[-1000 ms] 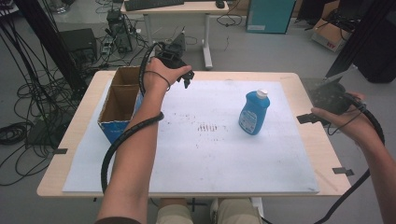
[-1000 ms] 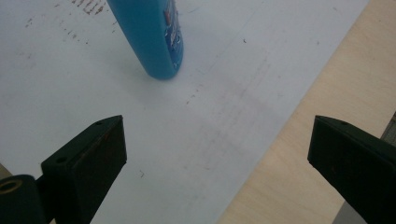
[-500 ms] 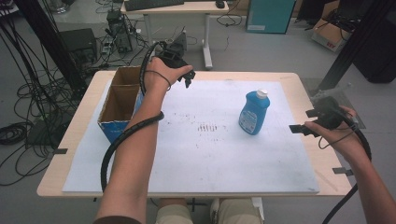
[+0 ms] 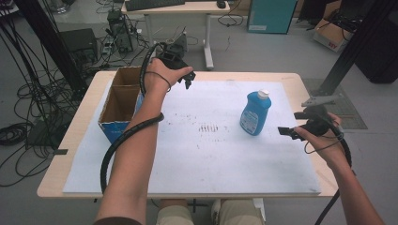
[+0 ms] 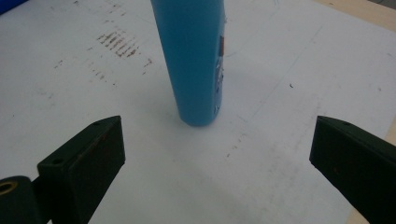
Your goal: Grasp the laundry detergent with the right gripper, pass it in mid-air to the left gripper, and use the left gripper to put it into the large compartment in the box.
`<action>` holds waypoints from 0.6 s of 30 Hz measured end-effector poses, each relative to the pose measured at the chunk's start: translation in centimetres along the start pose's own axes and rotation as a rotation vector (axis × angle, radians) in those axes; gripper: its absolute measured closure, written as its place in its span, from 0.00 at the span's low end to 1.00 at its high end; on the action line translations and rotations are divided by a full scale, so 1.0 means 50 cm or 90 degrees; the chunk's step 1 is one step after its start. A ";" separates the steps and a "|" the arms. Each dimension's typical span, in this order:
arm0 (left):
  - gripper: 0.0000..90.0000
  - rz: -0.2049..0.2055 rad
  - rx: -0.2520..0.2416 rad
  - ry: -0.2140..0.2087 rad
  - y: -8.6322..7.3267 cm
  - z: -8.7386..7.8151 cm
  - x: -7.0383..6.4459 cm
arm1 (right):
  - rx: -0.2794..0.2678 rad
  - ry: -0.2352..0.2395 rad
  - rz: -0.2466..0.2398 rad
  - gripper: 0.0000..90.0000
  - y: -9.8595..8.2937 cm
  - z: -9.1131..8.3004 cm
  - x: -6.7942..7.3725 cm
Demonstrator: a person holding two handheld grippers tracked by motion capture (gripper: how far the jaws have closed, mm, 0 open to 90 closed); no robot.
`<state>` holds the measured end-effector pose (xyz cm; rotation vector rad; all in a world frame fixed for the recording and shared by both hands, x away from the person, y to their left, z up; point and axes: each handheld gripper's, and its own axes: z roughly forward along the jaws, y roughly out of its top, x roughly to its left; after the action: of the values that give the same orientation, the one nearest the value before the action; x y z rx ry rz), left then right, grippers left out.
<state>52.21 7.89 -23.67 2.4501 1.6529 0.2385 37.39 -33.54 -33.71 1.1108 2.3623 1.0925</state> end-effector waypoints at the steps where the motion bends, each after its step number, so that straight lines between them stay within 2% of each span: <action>1: 0.06 0.000 -0.001 0.002 0.000 0.001 -0.001 | -0.002 0.002 -0.001 0.03 -0.001 0.011 0.003; 11: 0.06 -0.001 0.004 -0.001 0.002 0.010 0.000 | -0.029 0.020 -0.007 0.03 -0.003 0.062 0.015; 18: 0.06 0.001 0.005 -0.001 0.003 0.014 0.001 | -0.046 0.014 -0.021 0.03 -0.005 0.094 0.022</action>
<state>52.54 7.84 -24.32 2.4569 1.6546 0.2298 39.17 -30.42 -36.96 1.0364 2.3300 1.1743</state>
